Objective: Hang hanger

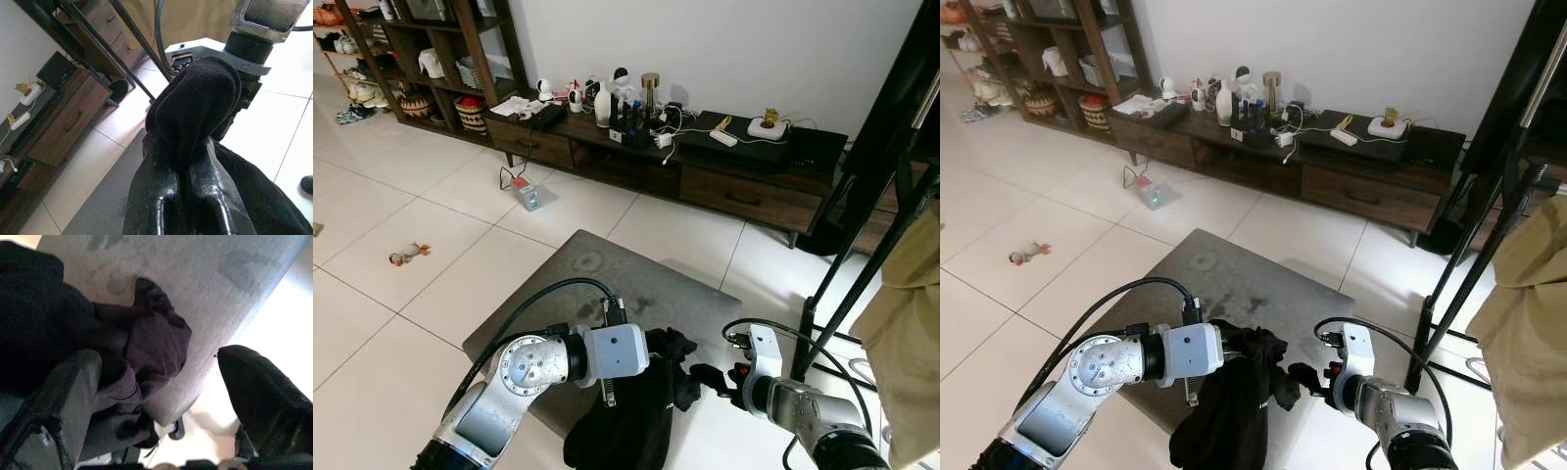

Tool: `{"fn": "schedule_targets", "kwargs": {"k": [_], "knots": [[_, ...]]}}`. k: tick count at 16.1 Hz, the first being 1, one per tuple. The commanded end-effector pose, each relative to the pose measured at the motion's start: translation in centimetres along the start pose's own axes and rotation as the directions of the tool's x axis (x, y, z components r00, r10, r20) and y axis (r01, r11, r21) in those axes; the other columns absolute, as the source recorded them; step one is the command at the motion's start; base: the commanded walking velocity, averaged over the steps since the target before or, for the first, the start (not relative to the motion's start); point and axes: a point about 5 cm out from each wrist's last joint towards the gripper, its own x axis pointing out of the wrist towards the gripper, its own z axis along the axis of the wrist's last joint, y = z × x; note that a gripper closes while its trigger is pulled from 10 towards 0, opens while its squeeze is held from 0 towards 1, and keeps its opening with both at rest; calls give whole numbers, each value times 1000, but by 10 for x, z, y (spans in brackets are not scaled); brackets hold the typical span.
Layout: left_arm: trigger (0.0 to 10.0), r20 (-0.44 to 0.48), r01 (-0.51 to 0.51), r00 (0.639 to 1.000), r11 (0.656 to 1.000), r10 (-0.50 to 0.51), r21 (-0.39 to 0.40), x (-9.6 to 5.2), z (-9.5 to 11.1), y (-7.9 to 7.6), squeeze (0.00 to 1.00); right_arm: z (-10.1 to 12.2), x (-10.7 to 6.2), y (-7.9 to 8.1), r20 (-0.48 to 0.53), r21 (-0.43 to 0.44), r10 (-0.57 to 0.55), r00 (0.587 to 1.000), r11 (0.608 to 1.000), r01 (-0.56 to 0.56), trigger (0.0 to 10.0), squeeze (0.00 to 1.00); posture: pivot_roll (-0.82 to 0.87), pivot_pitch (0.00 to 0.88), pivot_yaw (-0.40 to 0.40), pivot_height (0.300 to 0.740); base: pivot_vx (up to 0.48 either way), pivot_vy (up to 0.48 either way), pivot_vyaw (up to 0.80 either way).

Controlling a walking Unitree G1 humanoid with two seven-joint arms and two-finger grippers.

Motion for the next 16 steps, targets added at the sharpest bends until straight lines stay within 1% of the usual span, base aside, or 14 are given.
{"fn": "schedule_targets", "kwargs": {"k": [1,2,3,4,6,9,10,12,13,14,15,16], "knots": [[0,17,-11,1000,999,11,34,-2,7,3,0,-3,2,4,-33,2,21,999,1000,-21,10000,0,-18,125,32,740,0,0,0],[0,18,-15,1000,999,14,38,-1,8,4,0,-10,4,6,-73,-10,38,997,999,-38,10000,0,-18,124,30,740,0,0,0],[0,19,-16,1000,999,15,39,-1,8,4,0,-12,4,6,-82,-12,34,996,999,-35,10000,0,-16,124,30,740,0,0,0],[0,24,-22,999,999,21,44,0,9,5,0,-17,6,3,-112,-1,13,994,1000,-14,10000,0,-15,124,29,740,0,0,0],[0,29,-28,999,999,27,46,1,11,6,0,-24,8,3,-156,6,10,988,1000,-9,10000,0,-10,126,27,740,0,0,0],[0,31,-38,999,998,36,51,2,12,7,0,-31,10,4,-192,-2,3,981,1000,-3,10000,0,-7,126,25,740,0,0,0],[0,32,-43,999,998,41,53,2,12,8,0,-32,12,4,-190,0,-9,982,1000,9,10000,0,-6,125,26,740,0,0,0],[0,35,-47,998,997,45,54,3,13,9,0,-31,13,5,-162,40,-9,987,999,16,10000,0,-5,124,27,740,0,0,0],[0,39,-53,998,997,51,56,4,15,11,0,-25,16,11,-109,119,43,993,992,-30,10000,0,-3,124,28,740,0,0,0],[0,43,-56,998,997,53,57,4,16,12,0,-24,17,13,-115,102,63,991,993,-51,10000,0,-1,124,29,740,0,0,0],[0,47,-58,997,997,55,58,5,17,13,0,-25,18,16,-129,61,79,989,996,-71,10000,0,4,122,28,740,0,0,0],[0,52,-57,997,997,54,59,7,19,13,0,-26,22,24,-125,41,126,984,992,-121,10000,0,10,123,28,740,0,0,0]]}}
